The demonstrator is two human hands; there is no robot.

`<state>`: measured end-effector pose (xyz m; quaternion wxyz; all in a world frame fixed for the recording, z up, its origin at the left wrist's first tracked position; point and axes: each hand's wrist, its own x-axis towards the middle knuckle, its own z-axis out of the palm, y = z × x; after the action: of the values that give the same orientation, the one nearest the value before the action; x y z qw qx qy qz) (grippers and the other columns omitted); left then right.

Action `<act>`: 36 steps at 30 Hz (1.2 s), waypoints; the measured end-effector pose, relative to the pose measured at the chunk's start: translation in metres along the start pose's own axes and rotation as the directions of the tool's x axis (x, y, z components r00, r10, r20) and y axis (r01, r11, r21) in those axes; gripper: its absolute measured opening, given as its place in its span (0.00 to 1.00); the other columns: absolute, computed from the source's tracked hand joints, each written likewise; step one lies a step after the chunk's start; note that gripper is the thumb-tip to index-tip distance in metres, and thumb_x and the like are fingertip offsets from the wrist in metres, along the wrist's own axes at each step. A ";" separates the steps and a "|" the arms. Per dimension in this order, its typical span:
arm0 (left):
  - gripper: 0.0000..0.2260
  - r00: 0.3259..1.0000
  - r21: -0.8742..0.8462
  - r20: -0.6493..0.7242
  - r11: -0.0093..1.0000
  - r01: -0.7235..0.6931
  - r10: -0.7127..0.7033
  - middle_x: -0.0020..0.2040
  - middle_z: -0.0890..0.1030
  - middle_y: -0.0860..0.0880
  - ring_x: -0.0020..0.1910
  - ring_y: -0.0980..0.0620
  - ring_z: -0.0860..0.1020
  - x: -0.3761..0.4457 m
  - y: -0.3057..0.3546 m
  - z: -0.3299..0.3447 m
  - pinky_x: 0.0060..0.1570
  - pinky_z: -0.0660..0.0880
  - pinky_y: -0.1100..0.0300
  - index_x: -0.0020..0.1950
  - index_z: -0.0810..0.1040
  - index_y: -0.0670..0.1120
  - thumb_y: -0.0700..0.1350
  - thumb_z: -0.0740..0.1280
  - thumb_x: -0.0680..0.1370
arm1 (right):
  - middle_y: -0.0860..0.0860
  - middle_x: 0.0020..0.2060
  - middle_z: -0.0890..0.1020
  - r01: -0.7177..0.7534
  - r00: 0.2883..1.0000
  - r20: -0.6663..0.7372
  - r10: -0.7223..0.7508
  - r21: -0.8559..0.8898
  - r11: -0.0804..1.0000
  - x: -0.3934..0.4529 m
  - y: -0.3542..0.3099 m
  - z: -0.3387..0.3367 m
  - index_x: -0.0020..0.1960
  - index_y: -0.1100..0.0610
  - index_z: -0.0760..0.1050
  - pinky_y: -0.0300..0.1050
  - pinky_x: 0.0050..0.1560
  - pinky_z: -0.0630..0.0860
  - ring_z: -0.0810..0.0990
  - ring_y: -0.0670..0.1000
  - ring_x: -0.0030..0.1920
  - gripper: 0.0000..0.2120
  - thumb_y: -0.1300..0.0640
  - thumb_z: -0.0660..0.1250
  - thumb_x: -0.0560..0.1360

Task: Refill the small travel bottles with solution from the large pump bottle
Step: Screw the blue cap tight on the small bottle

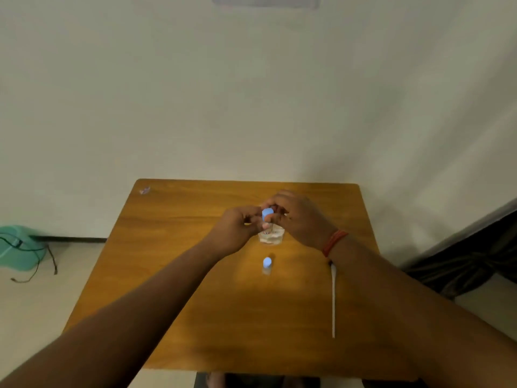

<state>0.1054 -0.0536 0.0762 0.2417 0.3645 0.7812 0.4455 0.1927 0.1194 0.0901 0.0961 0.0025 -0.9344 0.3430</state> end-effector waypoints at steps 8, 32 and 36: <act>0.12 0.984 -0.054 0.079 0.985 0.165 -0.160 0.42 0.83 0.60 0.44 0.64 0.79 -0.043 -0.080 0.061 0.50 0.74 0.66 0.44 0.81 0.58 0.39 0.74 0.77 | 0.47 0.44 0.76 -0.181 0.977 0.141 0.162 0.127 0.975 -0.062 0.034 0.089 0.52 0.55 0.78 0.31 0.43 0.68 0.73 0.42 0.43 0.08 0.58 0.71 0.73; 0.16 0.938 0.126 0.243 0.967 0.224 -0.249 0.62 0.84 0.47 0.61 0.51 0.80 -0.074 -0.157 0.133 0.59 0.76 0.59 0.65 0.82 0.46 0.36 0.72 0.78 | 0.46 0.47 0.76 -0.371 0.913 0.240 0.331 0.148 0.917 -0.136 0.077 0.180 0.53 0.54 0.76 0.41 0.46 0.73 0.74 0.45 0.46 0.08 0.54 0.69 0.75; 0.15 0.940 0.151 0.247 0.968 0.203 -0.235 0.61 0.84 0.47 0.59 0.50 0.80 -0.075 -0.157 0.133 0.57 0.77 0.58 0.65 0.82 0.46 0.37 0.71 0.78 | 0.46 0.48 0.76 -0.375 0.910 0.251 0.330 0.156 0.914 -0.138 0.079 0.182 0.54 0.53 0.76 0.42 0.47 0.74 0.74 0.45 0.47 0.08 0.54 0.69 0.75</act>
<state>0.1896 -0.0959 -0.1217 0.3683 0.3453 0.8039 0.3145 0.2901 0.0549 -0.1216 -0.0718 -0.1196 -0.8847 0.4449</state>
